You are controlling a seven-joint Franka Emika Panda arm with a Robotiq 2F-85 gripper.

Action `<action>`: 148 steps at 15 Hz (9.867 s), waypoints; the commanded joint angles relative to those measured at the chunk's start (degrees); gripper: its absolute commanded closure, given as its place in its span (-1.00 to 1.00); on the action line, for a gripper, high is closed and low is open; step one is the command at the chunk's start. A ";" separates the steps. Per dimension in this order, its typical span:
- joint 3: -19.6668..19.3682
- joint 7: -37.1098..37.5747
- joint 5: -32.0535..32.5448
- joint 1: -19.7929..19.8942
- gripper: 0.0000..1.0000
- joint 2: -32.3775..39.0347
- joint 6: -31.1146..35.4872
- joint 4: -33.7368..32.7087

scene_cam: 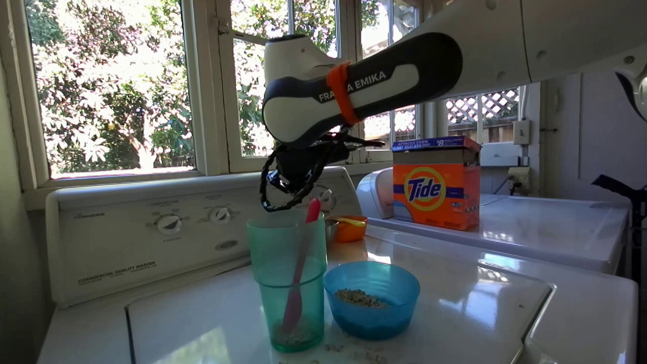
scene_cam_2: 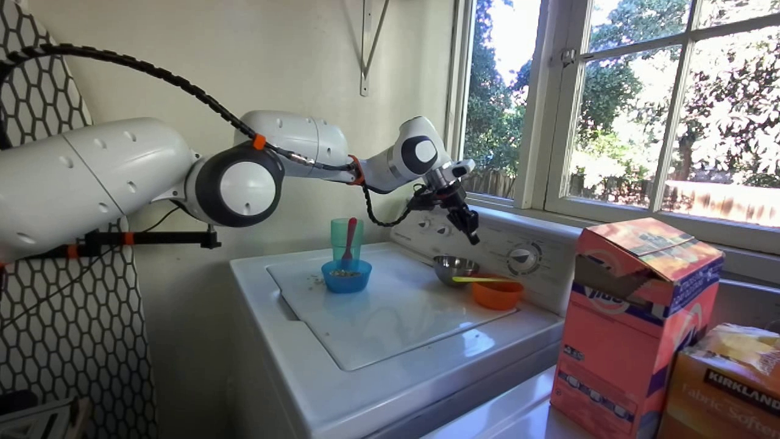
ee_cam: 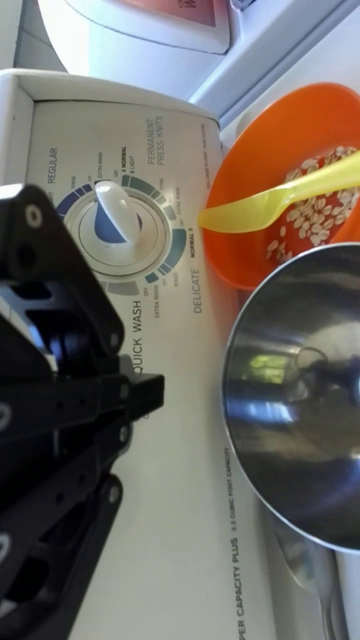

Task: Press a button on the washing machine

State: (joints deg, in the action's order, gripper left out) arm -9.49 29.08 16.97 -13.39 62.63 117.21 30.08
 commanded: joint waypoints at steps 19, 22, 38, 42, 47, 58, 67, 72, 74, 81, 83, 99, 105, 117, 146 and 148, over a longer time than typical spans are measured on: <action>-0.11 0.00 0.10 -0.02 0.98 -0.01 -0.14 0.11; -0.03 0.19 -0.04 0.17 1.00 0.23 0.16 -0.02; -0.45 4.34 0.01 -0.02 1.00 2.96 5.58 -1.37; -0.08 3.59 -0.07 0.07 1.00 1.91 5.15 -0.10; -0.39 5.38 -0.06 0.27 1.00 2.53 6.00 -0.94; -1.61 6.98 0.13 0.04 1.00 1.74 5.31 -0.06; 2.49 1.83 -2.13 1.58 1.00 2.13 8.36 -0.09; 1.70 3.59 -1.30 2.08 1.00 2.86 8.96 -0.57; 2.61 2.27 -1.97 2.51 1.00 2.98 9.23 -0.58; 3.99 0.95 -2.22 2.95 0.98 2.70 9.27 0.05; 3.85 1.11 -2.04 2.93 1.00 2.80 9.39 -0.06; -0.07 3.52 0.06 1.11 1.00 2.32 8.70 0.20; -0.20 3.77 -0.09 0.63 1.00 2.80 7.70 -0.58; -0.38 3.95 0.06 0.98 1.00 4.07 11.52 -1.02; -0.68 3.06 -1.17 0.12 0.98 2.13 14.66 -1.85; -0.70 3.06 -1.17 0.13 0.98 2.17 14.66 -1.79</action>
State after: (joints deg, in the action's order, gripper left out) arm -10.19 32.14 15.80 -13.26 64.80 131.86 28.29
